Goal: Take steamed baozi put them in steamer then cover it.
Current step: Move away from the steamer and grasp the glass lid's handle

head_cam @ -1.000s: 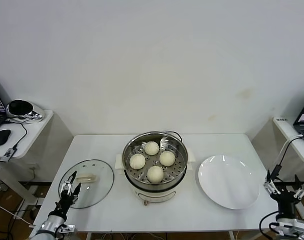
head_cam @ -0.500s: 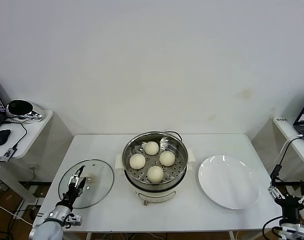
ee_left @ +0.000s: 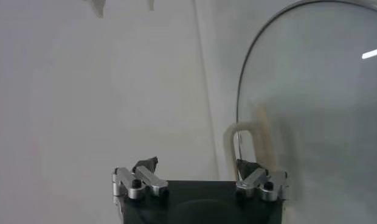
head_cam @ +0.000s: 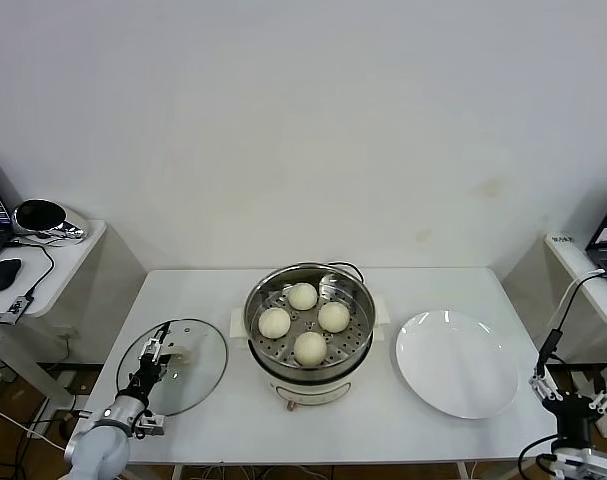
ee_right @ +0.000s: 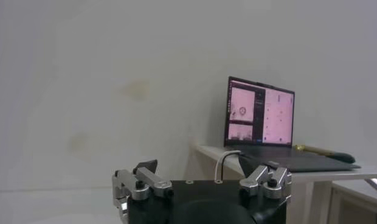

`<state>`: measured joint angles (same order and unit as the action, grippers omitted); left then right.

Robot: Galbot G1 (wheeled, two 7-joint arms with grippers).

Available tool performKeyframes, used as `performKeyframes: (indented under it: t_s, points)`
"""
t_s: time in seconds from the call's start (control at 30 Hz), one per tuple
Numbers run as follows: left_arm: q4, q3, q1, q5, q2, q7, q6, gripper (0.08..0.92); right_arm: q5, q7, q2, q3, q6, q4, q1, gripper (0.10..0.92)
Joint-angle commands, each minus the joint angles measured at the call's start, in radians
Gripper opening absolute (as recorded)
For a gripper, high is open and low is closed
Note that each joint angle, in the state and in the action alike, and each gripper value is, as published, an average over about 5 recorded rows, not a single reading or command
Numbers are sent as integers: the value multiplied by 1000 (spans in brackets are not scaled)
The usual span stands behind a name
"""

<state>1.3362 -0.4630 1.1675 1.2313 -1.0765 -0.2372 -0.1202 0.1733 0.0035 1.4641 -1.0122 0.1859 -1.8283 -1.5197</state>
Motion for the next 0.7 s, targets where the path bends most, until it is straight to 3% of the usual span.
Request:
performKeyframes:
  t_s: [0.03,0.43,0.7]
  points:
    - [-53,18,-29,-27,2,10,7,662,-2,-1,2,2,0,3,-1,823]
    - [-44,19,-15,-122,8,-31,35,316,-1,-8,-3,4,1,2,-6,823]
    - [211,-66,122,-202,35,-32,125,141,-4,-14,-8,4,2,-9,-16,823]
